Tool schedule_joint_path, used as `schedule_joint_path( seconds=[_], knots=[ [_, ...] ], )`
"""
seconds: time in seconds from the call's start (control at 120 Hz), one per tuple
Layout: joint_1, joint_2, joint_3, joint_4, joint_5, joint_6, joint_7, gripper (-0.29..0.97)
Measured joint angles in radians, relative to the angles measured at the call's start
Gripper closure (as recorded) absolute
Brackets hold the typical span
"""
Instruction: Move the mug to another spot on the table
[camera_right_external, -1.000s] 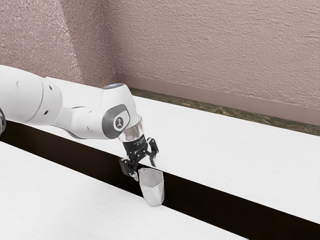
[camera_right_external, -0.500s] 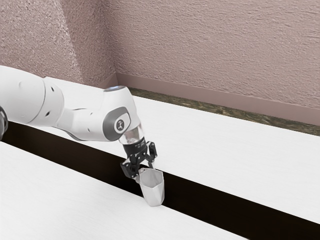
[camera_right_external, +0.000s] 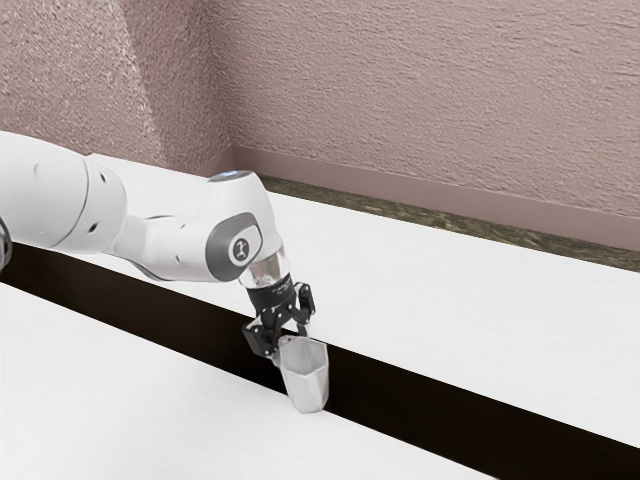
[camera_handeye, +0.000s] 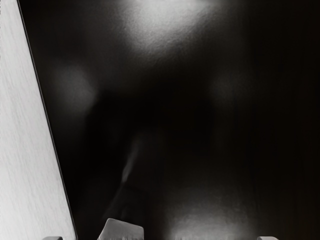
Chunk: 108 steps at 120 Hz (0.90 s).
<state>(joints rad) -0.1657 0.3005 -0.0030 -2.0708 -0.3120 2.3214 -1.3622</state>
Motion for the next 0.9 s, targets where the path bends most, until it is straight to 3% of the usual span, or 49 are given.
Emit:
schedule_joint_path(
  seconds=[0.1, 0.333, 0.9],
  knots=[
    [0.000, -0.001, 0.000, -0.002, 0.000, -0.001, -0.003, 0.18],
    [0.000, -0.006, 0.001, -0.002, 0.001, -0.004, -0.009, 0.38],
    [0.000, -0.067, 0.002, -0.004, 0.036, -0.015, -0.018, 0.63]
  ],
)
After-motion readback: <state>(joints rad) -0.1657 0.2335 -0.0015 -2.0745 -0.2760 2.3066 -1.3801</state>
